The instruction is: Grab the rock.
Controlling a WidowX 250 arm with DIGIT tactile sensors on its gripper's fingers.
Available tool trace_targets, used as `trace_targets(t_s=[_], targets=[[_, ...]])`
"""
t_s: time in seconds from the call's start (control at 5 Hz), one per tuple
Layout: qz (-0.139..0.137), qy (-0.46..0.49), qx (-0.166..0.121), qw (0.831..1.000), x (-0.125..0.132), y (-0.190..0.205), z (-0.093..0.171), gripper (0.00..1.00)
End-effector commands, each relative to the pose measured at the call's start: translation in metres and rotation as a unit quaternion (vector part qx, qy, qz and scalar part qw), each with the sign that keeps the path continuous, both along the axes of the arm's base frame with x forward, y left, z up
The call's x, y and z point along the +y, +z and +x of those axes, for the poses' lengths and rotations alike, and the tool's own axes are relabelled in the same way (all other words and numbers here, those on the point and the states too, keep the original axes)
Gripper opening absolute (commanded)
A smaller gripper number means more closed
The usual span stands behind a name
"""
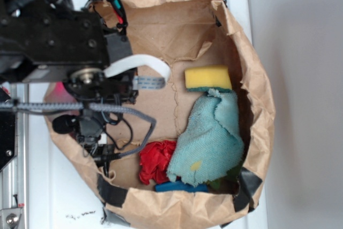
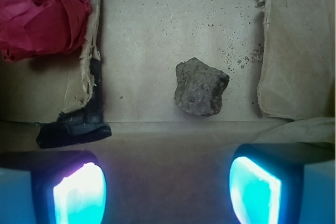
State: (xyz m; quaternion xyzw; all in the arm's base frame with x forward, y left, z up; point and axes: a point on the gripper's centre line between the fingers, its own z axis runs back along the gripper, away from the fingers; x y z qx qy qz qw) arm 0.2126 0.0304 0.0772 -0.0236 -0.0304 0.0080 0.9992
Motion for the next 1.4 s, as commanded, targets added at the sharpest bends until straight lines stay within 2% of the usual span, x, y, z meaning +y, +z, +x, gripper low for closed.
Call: trace_targets(t_s=[0.0,0.2,0.4,0.8,1.0,1.2], targets=[[-0.035,0.018,-0.020,0.999,0.007,0.037,0.021,1.00],[-0.046,0.034,-0.013,0.998,0.012,0.050,0.032,1.00],[-0.039,0.050,-0.014,0.998,0.018,0.053,0.038,1.00],[0.026,0.067,-0.044,0.996,0.023,0.011,0.047,1.00],[0.041,0.072,-0.053,0.995,0.024,-0.001,0.051,1.00],[0.042,0.060,-0.064,0.995,0.019,-0.008,0.043,1.00]])
